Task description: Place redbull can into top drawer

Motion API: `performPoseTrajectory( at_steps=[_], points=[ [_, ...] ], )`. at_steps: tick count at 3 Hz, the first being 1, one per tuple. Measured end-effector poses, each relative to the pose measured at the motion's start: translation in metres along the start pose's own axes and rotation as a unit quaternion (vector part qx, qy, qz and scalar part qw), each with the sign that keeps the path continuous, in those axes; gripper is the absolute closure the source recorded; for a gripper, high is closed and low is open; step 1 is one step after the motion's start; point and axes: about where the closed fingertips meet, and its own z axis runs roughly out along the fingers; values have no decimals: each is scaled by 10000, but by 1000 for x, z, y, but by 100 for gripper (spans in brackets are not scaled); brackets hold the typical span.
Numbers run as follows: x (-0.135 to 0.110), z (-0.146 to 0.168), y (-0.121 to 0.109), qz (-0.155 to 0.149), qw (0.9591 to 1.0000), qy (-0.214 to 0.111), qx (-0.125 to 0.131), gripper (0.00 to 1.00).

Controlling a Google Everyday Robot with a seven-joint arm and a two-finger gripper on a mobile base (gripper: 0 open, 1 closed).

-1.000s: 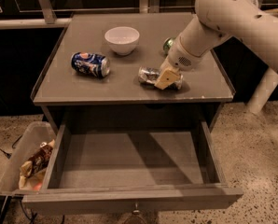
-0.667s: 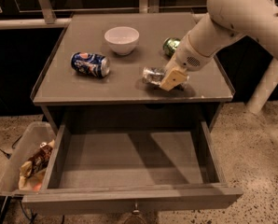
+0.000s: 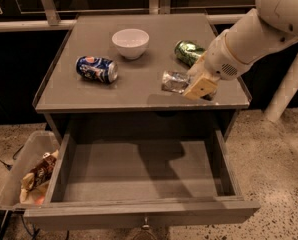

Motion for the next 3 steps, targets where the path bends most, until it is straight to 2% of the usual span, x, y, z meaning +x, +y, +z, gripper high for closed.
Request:
performPoseTrajectory(
  at_steps=[1,3],
  points=[
    [12,-11,21,10,9996,-254,88,100],
    [55,20,52,475,9969,-625,93,100]
  ],
)
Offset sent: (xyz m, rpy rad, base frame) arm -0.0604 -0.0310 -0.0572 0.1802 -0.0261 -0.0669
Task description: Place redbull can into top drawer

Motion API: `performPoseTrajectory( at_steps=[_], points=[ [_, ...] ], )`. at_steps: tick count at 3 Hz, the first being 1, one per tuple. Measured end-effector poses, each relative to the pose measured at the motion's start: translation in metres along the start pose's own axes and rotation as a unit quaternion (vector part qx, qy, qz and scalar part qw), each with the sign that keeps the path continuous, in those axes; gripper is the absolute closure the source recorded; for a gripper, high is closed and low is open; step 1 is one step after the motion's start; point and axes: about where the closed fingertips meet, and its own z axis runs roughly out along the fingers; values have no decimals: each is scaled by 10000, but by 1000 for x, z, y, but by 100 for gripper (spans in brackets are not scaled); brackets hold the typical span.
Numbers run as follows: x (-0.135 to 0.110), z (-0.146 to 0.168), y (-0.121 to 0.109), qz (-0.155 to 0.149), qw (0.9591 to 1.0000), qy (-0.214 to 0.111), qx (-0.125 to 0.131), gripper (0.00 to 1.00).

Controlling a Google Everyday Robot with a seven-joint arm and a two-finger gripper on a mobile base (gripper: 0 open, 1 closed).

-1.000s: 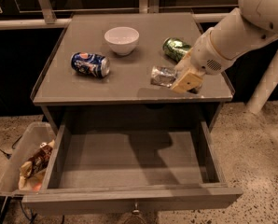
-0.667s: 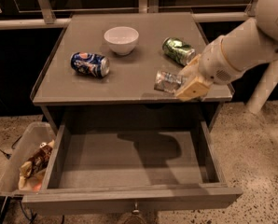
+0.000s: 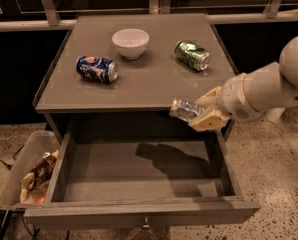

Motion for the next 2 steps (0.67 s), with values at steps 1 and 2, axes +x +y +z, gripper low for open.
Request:
performPoseTrajectory(
  at_steps=[1,2],
  points=[
    [22,21,10,231,9997,3,-32,100],
    [38,45,21,356,9992,130,-129,100]
  ],
)
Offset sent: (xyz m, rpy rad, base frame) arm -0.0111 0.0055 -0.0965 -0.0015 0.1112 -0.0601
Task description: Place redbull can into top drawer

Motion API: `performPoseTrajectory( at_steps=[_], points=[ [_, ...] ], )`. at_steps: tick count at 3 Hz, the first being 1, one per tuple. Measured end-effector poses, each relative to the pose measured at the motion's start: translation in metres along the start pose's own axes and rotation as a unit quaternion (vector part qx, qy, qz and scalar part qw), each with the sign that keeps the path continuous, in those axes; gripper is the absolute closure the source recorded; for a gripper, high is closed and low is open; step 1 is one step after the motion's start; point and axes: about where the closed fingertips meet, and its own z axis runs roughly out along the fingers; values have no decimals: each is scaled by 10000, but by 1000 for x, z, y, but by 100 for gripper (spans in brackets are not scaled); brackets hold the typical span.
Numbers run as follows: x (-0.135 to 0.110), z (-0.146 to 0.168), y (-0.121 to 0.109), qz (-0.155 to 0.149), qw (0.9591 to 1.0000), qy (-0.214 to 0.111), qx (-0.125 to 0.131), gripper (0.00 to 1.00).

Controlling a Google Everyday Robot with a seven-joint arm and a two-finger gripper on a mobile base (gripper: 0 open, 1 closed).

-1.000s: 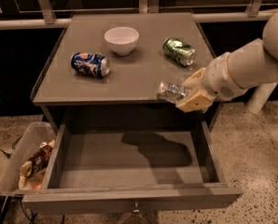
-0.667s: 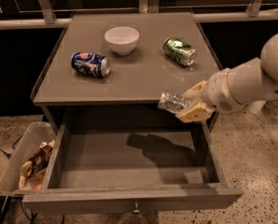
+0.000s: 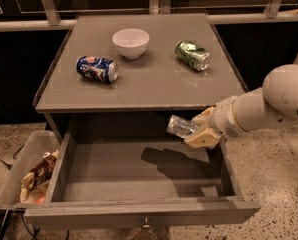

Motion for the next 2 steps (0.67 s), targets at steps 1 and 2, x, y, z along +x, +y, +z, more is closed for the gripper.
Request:
performPoseTrajectory(
  at_steps=[1,2],
  points=[
    [0,0,0,0,10000,0,0,100],
    [13,31,2,181,9994,17,-284,100]
  ],
)
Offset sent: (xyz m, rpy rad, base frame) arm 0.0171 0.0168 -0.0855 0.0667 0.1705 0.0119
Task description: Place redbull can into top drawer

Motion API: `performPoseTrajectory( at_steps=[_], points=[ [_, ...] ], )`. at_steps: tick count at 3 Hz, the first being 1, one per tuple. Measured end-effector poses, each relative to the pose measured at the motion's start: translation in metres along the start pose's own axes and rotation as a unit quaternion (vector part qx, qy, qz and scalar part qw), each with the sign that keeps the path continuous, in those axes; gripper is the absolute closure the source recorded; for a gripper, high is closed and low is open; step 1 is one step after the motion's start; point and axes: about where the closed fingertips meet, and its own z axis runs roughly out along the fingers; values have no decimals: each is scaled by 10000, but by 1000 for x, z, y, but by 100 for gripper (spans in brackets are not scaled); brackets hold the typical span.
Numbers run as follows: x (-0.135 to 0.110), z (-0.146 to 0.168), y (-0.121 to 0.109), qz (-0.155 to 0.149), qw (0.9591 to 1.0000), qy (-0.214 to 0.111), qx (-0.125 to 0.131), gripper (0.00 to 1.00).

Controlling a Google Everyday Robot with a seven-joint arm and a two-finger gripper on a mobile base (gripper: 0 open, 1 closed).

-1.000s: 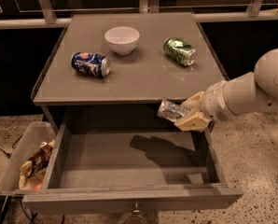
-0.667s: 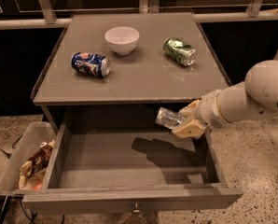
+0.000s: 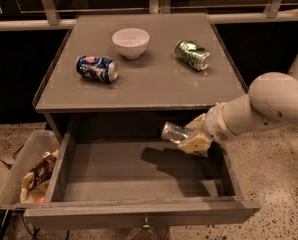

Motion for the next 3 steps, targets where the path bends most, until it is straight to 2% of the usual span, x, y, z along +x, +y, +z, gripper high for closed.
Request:
performPoseTrajectory(
  at_steps=[1,2,3],
  points=[
    [16,37,-3,225,9995,2,-241,100],
    [28,65,-5,454,9984,-126,-314,100],
    [36,93,4,594,9974,-292,-289,100]
  ],
)
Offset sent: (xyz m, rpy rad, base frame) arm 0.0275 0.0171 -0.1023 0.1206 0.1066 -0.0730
